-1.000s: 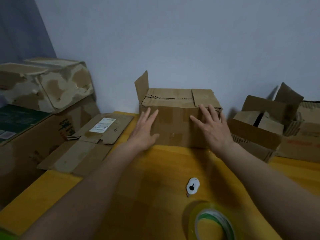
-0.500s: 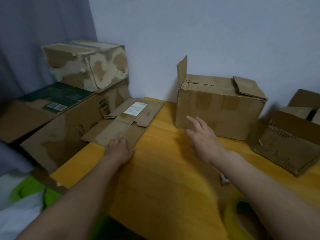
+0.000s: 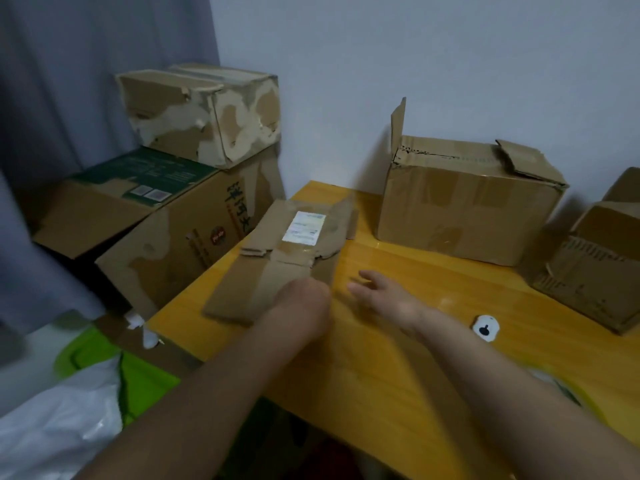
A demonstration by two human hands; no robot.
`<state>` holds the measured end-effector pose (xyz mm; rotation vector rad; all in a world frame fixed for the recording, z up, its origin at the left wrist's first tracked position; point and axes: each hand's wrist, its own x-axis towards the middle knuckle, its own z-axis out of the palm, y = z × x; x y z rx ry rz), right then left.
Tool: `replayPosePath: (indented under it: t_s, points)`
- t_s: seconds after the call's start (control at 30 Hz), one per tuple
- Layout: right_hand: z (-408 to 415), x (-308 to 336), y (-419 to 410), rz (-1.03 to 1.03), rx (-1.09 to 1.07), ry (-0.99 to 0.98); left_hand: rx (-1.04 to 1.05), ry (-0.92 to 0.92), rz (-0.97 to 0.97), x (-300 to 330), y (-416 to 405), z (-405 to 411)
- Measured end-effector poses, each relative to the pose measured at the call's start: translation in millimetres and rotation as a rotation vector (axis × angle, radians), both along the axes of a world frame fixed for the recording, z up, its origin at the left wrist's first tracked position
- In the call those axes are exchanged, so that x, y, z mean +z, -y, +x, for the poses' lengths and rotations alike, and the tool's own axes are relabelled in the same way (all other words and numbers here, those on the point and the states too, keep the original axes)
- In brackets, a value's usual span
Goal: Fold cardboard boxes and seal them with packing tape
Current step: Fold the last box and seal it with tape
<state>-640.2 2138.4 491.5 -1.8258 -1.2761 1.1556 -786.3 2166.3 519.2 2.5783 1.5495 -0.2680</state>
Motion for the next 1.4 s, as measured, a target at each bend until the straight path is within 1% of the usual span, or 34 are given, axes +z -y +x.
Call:
replayPosePath:
  t_s: [0.07,0.13,0.2,0.3,0.37,0.43,0.5,0.57,0.63,0.7,0.73,0.8,0.87,1.0,1.07,1.17,1.27,1.4]
  points:
    - [-4,-1,3,-0.013,-0.187,-0.184,-0.009,0.082,-0.126,7,32,5]
    - [-8,-3,10,-0.035,-0.265,-0.309,-0.013,0.147,-0.236,4,57,4]
    - [-11,-4,22,-0.050,-0.301,-0.369,-0.024,0.199,-0.283,-3,78,1]
    - [-12,-5,46,-0.036,-0.353,-0.434,-0.008,0.258,-0.420,-16,97,-4]
    - [-11,-5,61,-0.038,-0.404,-0.484,-0.002,0.313,-0.410,-19,99,-8]
    - [-10,-3,75,-0.052,-0.408,-0.495,0.046,0.431,-0.288,-21,93,-10]
    - [-12,2,87,-0.069,-0.375,-0.529,0.103,0.491,-0.214,-26,83,-7]
    - [-15,7,99,-0.061,-0.306,-0.717,0.148,0.486,-0.210,-31,75,-1]
    - [-17,12,109,-0.028,-0.223,-0.912,0.182,0.520,-0.212,-30,73,7]
    - [-19,12,117,0.007,-0.163,-1.038,0.216,0.578,-0.247,-20,75,15]
    - [-20,12,119,0.018,-0.143,-1.070,0.232,0.613,-0.289,-13,77,19]
    - [-22,15,122,0.040,-0.135,-1.080,0.266,0.689,-0.426,0,77,26]
    - [-22,18,124,0.067,-0.133,-1.080,0.274,0.734,-0.492,7,73,30]
    - [-15,25,129,0.071,-0.185,-1.093,0.215,0.711,-0.387,12,68,35]
    - [-10,24,130,0.054,-0.275,-1.041,0.280,0.762,-0.336,10,65,34]
    - [-9,24,130,0.024,-0.383,-0.913,0.454,0.923,-0.320,4,64,29]
    - [-6,30,128,0.011,-0.406,-0.867,0.609,1.157,-0.312,9,61,26]
    - [6,51,128,0.032,-0.423,-0.815,0.709,1.362,-0.312,28,51,18]
